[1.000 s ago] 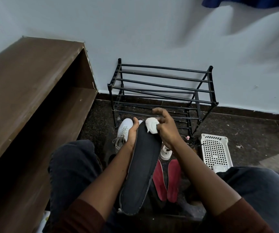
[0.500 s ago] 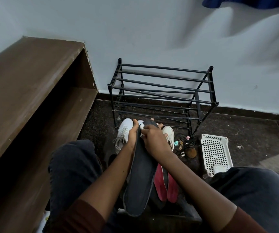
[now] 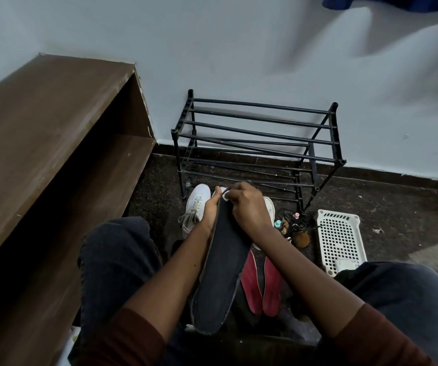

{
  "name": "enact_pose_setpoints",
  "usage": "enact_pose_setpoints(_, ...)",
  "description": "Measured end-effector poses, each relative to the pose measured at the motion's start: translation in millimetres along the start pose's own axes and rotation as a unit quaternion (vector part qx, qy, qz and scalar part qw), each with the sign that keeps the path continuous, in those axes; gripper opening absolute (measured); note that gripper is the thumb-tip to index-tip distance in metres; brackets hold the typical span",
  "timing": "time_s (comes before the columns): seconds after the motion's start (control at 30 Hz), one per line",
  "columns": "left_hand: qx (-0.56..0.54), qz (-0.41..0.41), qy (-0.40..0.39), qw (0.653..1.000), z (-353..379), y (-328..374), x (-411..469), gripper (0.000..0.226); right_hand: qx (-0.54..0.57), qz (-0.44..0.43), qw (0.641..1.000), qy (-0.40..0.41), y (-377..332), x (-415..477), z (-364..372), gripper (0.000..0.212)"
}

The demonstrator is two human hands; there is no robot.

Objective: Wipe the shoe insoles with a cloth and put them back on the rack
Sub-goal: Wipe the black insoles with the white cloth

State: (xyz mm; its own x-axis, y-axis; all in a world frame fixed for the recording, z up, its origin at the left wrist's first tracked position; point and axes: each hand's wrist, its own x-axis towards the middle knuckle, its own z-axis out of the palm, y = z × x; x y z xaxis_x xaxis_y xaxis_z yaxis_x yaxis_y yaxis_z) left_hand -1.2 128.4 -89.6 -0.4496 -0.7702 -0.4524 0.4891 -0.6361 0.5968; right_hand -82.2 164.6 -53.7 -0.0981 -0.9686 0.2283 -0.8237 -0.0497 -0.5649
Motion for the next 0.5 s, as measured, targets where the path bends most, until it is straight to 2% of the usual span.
enact_pose_setpoints(0.07,0.002,-0.009,-0.007,1.000,0.8,2.2,-1.6,0.074,0.024,-0.041,0.999,-0.016,-4.1,-11.1,3.2,0.026)
enact_pose_setpoints(0.13,0.005,0.033,-0.110,0.993,8.3,8.7,-12.6,0.056,0.031,-0.070,0.997,-0.031,-7.7,-19.9,2.6,0.028)
enact_pose_setpoints(0.17,0.002,0.073,-0.134,0.988,6.4,5.7,-19.1,0.052,0.029,-0.079,0.996,-0.033,-6.7,-21.2,3.1,0.028)
enact_pose_setpoints(0.2,0.001,0.073,-0.108,0.991,6.0,3.5,-24.7,0.049,0.028,-0.081,0.996,-0.035,-4.2,-20.8,3.4,0.026)
enact_pose_setpoints(0.27,0.020,-0.018,-0.030,0.999,1.4,1.7,-8.0,0.047,0.014,-0.065,0.997,-0.030,2.9,-14.8,3.1,0.022)
enact_pose_setpoints(0.3,0.013,-0.032,0.006,0.999,-3.7,-4.7,-2.8,0.051,-0.002,-0.045,0.999,-0.024,6.8,-9.9,2.0,0.020)
enact_pose_setpoints(0.33,-0.020,-0.044,0.003,0.999,-4.0,-7.4,-3.5,0.048,-0.020,-0.019,0.999,-0.021,10.2,-5.3,-0.1,0.019)
enact_pose_setpoints(0.4,0.018,-0.013,0.069,0.997,0.8,-9.7,-5.1,0.033,-0.053,0.029,0.998,-0.019,11.9,0.3,-2.7,0.018)
enact_pose_setpoints(0.5,0.056,-0.007,0.095,0.994,2.9,-5.8,-3.9,0.037,-0.047,0.040,0.998,-0.018,-0.6,-3.2,-2.3,0.024)
